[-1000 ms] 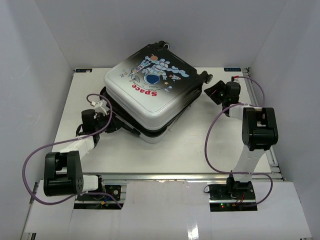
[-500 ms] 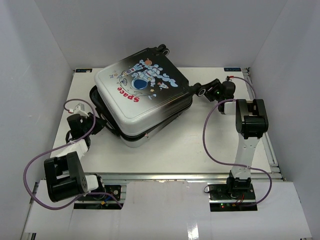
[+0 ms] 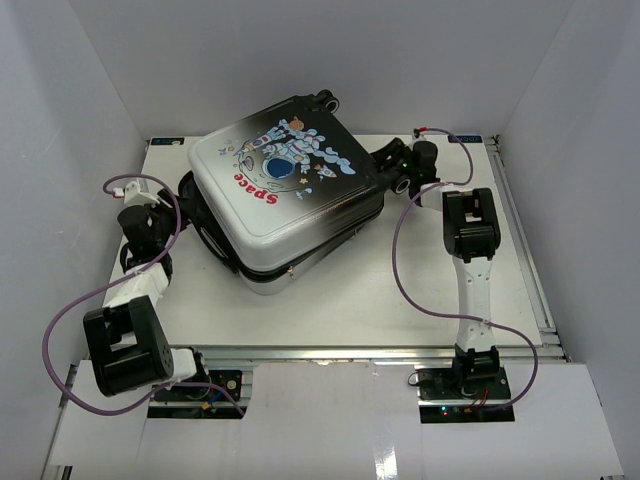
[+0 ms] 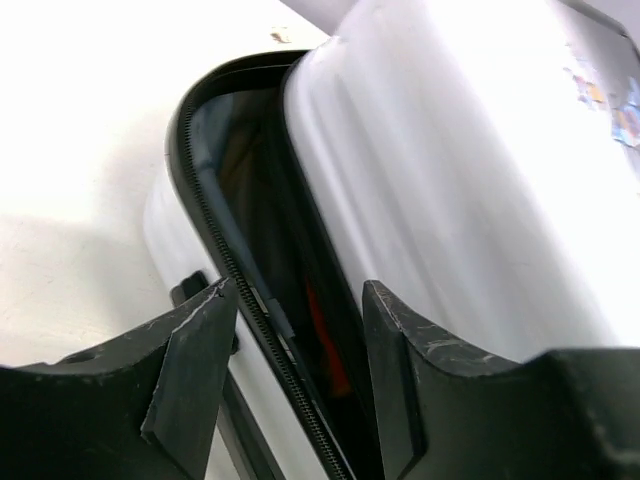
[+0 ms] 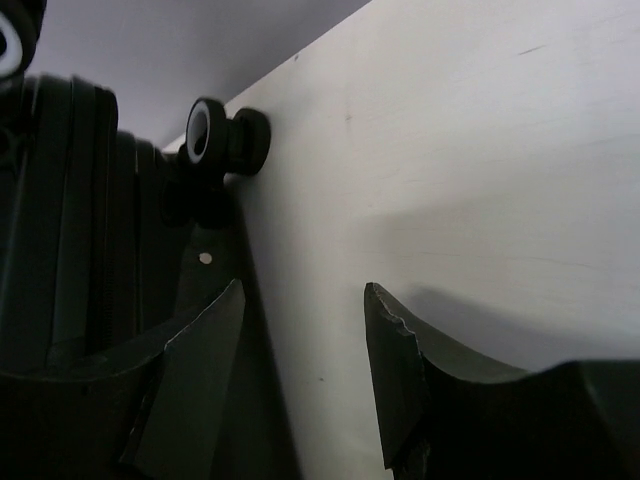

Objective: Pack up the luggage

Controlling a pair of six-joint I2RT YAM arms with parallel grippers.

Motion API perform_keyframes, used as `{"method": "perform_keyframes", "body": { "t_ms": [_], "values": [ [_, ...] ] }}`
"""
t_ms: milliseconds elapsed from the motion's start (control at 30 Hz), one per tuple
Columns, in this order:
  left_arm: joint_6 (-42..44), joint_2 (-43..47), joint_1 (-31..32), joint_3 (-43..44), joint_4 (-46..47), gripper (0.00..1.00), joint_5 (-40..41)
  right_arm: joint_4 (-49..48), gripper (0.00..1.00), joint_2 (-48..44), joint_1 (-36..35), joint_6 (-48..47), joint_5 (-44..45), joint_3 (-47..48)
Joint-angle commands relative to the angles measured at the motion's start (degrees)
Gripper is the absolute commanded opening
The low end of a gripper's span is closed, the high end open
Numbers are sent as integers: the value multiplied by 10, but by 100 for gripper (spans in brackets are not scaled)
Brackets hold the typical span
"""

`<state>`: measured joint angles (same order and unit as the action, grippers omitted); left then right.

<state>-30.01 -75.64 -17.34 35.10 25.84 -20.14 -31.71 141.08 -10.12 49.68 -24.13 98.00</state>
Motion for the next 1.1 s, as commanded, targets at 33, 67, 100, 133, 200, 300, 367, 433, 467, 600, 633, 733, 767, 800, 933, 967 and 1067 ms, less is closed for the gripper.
{"method": "perform_keyframes", "body": {
  "t_ms": [33, 67, 100, 133, 200, 300, 367, 433, 467, 600, 633, 733, 767, 800, 933, 967, 1067],
  "values": [
    [-31, -37, 0, -20, 30, 51, 7, 67, 56, -5, -16, -33, -58, -13],
    [-41, -40, 0, -25, 34, 48, 7, 69, 55, -13, -19, -36, -60, -42],
    [-46, -30, 0, -36, 41, 47, 8, 72, 55, -32, -20, -42, -57, -66],
    [-51, -12, 1, -44, 45, 48, 7, 77, 55, -49, -21, -50, -54, -91],
    [-59, 25, 1, -49, 39, 49, 10, 77, 55, -74, -24, -66, -48, -132],
    [-57, 121, 13, -24, -23, 49, 45, 66, 54, -126, -33, -78, -43, -226],
    [-53, 161, 22, -3, -56, 49, 31, 42, 54, -162, -44, -88, -36, -289],
    [-45, 197, 40, 22, -76, 48, 6, 16, 54, -184, -52, -90, -31, -332],
    [-32, 208, 59, 32, -88, 49, -3, -1, 54, -195, -58, -90, -32, -353],
    [53, 212, 184, 71, -164, 53, 14, -62, 54, -220, -73, -88, -48, -418],
    [64, 208, 210, 81, -179, 53, 19, -76, 54, -225, -76, -88, -50, -433],
    [86, 202, 292, 86, -195, 50, 30, -132, 53, -246, -84, -78, -52, -484],
    [97, 203, 314, 83, -201, 50, 39, -145, 53, -252, -88, -78, -53, -508],
    [108, 204, 335, 81, -207, 50, 48, -159, 52, -259, -92, -77, -53, -532],
    [107, 208, 402, 68, -220, 53, 62, -209, 51, -295, -105, -70, -49, -590],
    [105, 207, 431, 65, -220, 53, 67, -218, 51, -306, -112, -67, -45, -607],
    [115, 194, 505, 52, -222, 53, 118, -229, 50, -328, -139, -72, -27, -634]
  ]
}}
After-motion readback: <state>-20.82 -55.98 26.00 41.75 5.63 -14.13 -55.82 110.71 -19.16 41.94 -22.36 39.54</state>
